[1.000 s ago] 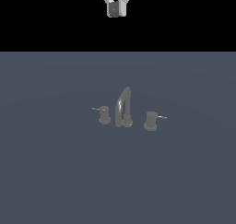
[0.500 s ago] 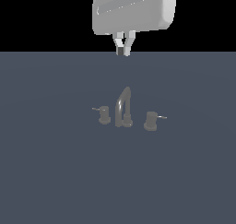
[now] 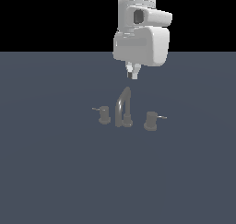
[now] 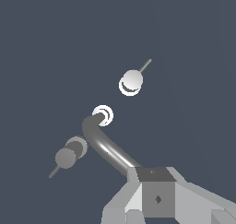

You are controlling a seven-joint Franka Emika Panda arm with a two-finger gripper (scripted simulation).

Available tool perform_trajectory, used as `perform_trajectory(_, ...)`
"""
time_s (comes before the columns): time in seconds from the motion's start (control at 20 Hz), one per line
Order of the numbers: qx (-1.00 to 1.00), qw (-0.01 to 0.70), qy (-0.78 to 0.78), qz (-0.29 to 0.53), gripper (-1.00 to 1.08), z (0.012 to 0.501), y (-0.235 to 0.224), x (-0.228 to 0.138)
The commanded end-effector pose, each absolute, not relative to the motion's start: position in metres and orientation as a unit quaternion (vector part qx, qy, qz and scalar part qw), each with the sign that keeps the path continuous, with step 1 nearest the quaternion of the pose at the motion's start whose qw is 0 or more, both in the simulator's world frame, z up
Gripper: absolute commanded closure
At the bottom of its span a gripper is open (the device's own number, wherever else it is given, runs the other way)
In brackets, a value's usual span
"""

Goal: Turn on the faucet by rotating a designated handle.

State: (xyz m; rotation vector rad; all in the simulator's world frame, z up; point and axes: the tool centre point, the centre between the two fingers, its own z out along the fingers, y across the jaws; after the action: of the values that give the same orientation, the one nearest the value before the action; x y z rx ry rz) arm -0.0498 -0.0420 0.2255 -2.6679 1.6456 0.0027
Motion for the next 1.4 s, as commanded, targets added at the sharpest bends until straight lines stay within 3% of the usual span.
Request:
perform_trajectory(0.0,-0.831,0.003,0.556,0.0,1.08,0.208,-0.052,-0.039)
perform_trajectory(0.8,-0.675,-0.001,0.737,-0.001,1.08,0.098,-0.136,0.01)
perform_trajectory(1.35,-0.614,0.0,0.789,0.0,1.08,0.063,-0.169,0.017)
